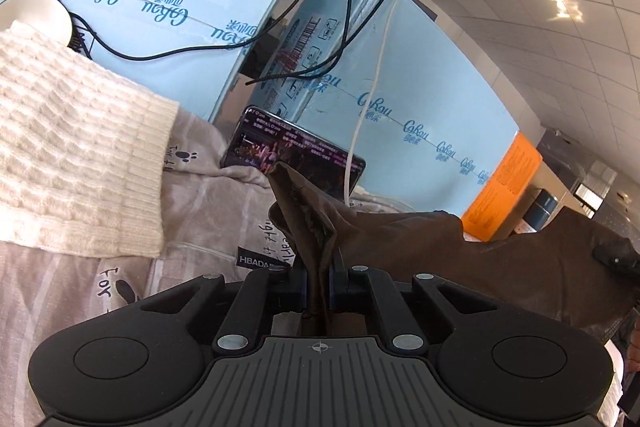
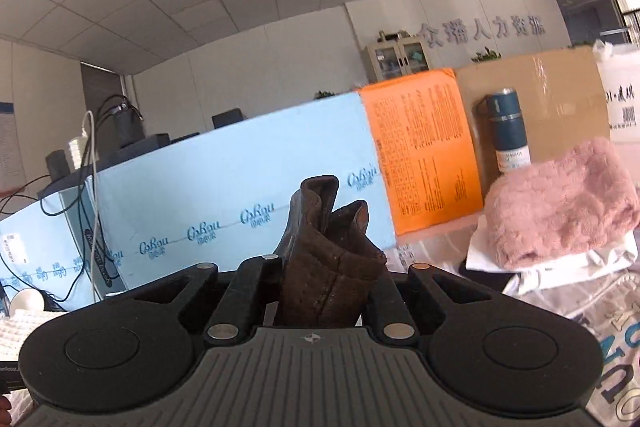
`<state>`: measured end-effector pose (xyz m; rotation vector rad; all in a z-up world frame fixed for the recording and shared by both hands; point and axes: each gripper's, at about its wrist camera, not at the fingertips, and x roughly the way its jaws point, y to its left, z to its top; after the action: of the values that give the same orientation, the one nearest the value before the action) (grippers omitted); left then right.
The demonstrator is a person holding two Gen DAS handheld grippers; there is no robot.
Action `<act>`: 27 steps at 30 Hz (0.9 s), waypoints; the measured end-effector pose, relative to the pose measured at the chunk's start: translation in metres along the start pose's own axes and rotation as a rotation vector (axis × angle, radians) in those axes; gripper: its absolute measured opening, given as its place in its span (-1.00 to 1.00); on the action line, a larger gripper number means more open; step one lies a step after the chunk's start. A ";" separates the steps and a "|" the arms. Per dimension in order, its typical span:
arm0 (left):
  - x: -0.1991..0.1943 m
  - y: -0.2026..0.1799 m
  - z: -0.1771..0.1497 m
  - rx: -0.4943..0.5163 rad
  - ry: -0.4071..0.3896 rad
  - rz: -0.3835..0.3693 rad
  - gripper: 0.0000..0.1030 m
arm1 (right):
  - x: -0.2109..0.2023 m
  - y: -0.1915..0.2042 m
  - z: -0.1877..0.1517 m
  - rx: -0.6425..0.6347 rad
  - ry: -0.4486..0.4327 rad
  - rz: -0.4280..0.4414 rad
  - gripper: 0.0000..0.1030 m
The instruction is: Fold clothes
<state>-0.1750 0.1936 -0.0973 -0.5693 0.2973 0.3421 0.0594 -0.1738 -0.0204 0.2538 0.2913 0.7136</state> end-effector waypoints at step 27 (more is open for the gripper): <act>0.018 -0.040 -0.007 0.225 -0.044 -0.027 -0.65 | 0.003 -0.086 -0.052 0.269 -0.074 -0.318 0.59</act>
<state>-0.1447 0.1623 -0.0911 -0.3440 0.2808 0.2900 0.0953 -0.2277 -0.0969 0.4766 0.3481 0.3486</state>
